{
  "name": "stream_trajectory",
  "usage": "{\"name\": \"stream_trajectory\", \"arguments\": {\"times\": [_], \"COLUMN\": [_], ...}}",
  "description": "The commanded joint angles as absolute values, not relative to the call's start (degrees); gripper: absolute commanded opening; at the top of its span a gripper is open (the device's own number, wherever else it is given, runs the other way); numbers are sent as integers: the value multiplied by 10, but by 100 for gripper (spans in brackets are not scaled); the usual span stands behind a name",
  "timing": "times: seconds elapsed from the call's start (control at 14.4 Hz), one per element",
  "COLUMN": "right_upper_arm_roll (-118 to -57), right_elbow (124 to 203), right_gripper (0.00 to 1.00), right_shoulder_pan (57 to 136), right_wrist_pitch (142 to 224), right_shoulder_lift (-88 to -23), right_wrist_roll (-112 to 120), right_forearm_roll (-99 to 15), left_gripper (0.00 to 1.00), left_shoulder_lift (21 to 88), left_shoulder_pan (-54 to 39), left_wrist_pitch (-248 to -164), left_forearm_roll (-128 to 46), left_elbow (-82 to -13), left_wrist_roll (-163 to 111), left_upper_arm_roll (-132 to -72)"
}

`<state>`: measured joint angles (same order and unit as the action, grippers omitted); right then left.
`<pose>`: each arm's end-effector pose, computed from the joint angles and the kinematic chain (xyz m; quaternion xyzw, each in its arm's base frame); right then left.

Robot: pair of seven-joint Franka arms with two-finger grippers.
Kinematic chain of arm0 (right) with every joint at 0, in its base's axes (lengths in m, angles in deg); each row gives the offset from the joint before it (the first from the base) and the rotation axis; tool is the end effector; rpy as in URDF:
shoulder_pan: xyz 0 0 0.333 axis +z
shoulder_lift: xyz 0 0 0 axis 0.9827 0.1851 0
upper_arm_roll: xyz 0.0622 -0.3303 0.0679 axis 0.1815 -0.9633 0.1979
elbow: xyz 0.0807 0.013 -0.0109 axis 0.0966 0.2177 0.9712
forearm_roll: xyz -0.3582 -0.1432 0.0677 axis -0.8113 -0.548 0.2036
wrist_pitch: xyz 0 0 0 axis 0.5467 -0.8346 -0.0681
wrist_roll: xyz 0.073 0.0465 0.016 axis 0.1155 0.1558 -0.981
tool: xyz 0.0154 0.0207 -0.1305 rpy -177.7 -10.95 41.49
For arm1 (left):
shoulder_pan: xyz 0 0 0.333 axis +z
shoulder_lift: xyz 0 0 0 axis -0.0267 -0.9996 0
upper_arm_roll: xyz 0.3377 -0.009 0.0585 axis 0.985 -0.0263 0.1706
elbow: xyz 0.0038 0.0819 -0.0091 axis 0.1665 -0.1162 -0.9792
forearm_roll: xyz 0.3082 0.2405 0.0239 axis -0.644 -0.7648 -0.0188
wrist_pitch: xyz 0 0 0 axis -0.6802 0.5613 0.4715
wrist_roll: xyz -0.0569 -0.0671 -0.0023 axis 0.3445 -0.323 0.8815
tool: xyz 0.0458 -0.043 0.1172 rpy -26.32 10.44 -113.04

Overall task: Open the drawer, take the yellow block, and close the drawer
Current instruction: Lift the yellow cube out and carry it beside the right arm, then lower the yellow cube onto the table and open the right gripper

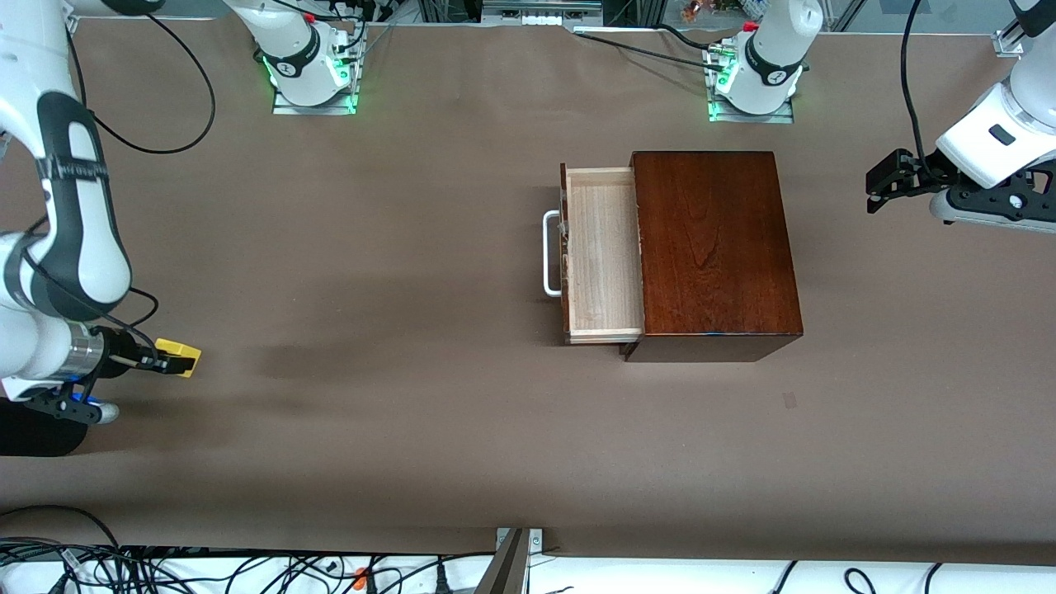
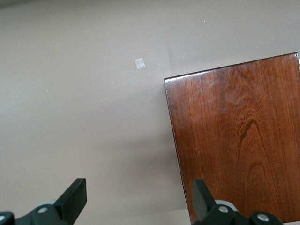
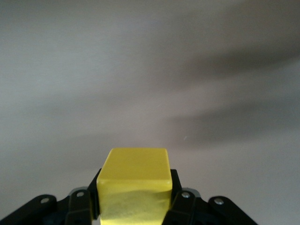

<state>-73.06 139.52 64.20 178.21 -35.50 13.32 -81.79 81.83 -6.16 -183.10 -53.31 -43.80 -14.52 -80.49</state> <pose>0.7356 -0.1086 0.2853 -0.9931 0.0982 0.0563 0.0321 0.5462 -0.0366 0.6001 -0.9961 0.0841 0.0038 0.0263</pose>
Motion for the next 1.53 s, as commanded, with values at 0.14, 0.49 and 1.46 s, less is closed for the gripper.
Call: {"name": "stream_trajectory", "arguments": {"times": [0.14, 0.49, 1.46], "right_upper_arm_roll": [-733, -733, -726], "right_elbow": [1392, 1392, 1389], "right_gripper": [2, 2, 100], "right_shoulder_pan": [626, 627, 638], "right_wrist_pitch": [1828, 1851, 1776], "right_shoulder_lift": [-303, -278, -365], "right_wrist_roll": [69, 48, 31], "right_forearm_roll": [-865, -892, -894], "left_gripper": [100, 100, 100], "left_shoulder_lift": [809, 809, 809], "left_shoulder_pan": [-58, -59, -63], "left_wrist_pitch": [-1816, -1814, -1813], "left_forearm_roll": [-519, -519, -519], "left_elbow": [-418, -417, -416], "left_wrist_roll": [-138, -138, -142], "left_upper_arm_roll": [-804, -804, -805]}}
